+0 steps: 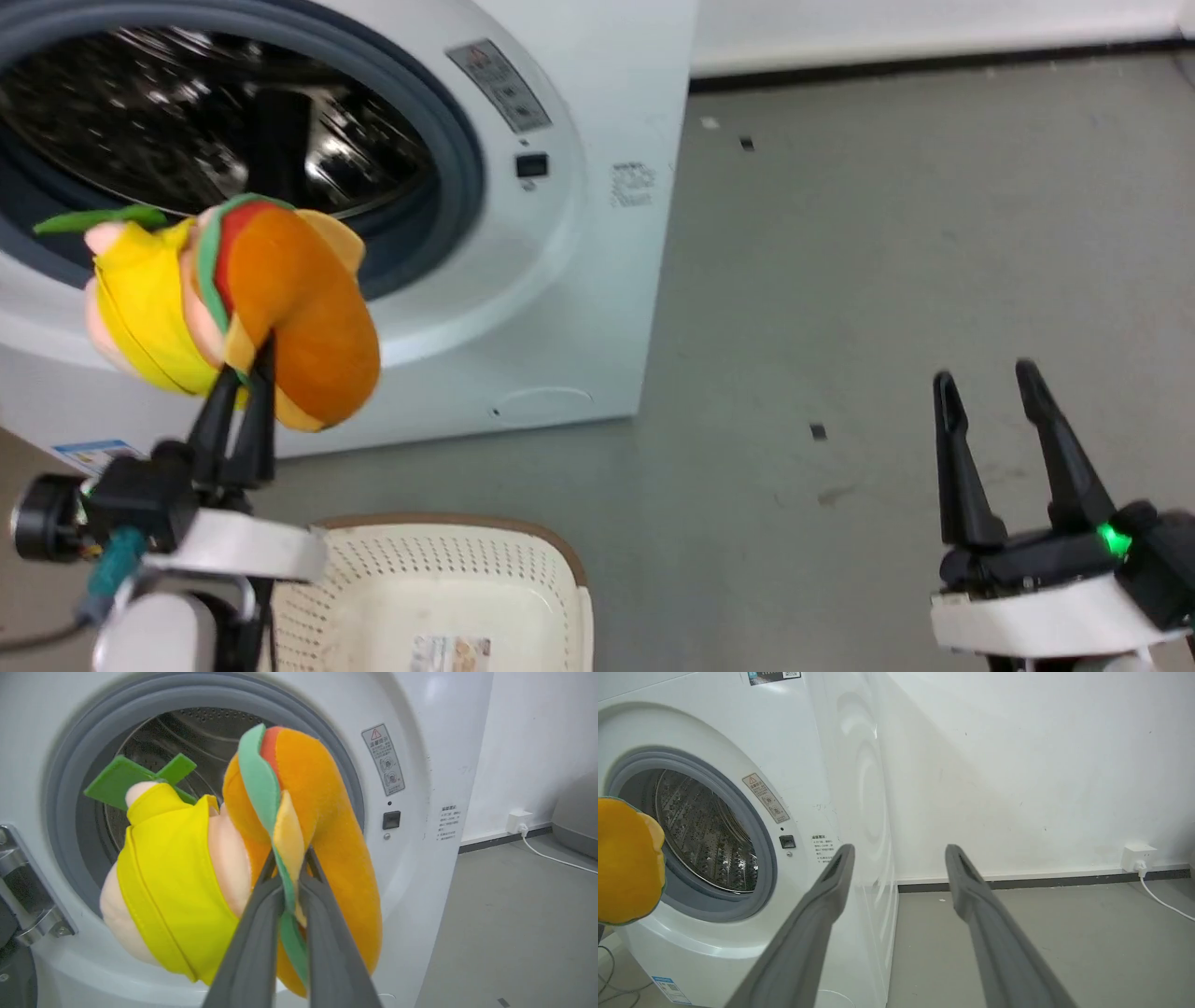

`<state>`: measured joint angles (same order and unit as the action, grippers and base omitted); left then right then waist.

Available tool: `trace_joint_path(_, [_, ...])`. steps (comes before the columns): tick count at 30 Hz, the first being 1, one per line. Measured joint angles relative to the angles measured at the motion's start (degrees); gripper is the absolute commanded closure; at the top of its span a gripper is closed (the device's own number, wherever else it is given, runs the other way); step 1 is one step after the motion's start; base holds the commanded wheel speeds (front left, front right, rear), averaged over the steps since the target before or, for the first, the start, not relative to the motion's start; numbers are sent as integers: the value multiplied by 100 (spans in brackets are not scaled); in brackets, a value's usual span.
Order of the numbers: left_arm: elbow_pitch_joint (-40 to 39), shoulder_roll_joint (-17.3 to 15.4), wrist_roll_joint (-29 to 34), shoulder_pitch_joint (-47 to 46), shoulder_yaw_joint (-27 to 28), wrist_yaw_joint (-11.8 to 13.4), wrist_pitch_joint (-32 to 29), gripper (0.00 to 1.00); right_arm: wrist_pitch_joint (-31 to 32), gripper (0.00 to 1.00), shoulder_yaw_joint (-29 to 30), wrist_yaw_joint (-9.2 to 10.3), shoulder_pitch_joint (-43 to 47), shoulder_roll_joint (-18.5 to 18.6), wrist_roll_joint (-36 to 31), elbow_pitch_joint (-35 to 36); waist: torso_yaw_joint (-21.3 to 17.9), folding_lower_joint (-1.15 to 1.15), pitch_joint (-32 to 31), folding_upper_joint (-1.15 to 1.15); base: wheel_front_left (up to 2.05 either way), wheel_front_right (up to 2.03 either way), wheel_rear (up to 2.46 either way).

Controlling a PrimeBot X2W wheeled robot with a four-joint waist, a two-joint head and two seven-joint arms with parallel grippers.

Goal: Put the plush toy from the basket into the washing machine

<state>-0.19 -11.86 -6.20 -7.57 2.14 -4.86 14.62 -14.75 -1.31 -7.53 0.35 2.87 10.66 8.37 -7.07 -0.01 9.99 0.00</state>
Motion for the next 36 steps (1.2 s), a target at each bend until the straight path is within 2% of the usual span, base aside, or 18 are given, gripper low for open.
trace_joint_path(6, [553, -493, -179, -790, 70, -136, -254, 100, -1, 0, -35, 0, -387, -1, 25, 243, -258, 1, 586, 0, 0, 0, 0])
trace_joint_path(15, [1413, -1372, -352, -2658, 212, -188, -601, 100, -1, 0, -34, 0, -727, -1, 149, 389, -647, 2, 1710, 0, 0, 0, 0])
trace_joint_path(22, [2282, -1813, -438, -4255, 321, -188, -855, 100, 0, 0, -56, 0, -907, -1, 254, 434, -896, 2, 2392, 0, 0, 0, 0])
trace_joint_path(28, [3232, -2153, -243, -5559, 52, -196, -1166, 100, 0, 0, -151, 0, -1057, 0, 370, 466, -1068, 2, 2850, 0, 0, 0, 0])
trace_joint_path(36, [4385, -2396, -40, -6725, -553, -237, -1673, 100, 0, 0, -264, 0, -1157, -1, 465, 483, -1172, 2, 3286, 0, 0, 0, 0])
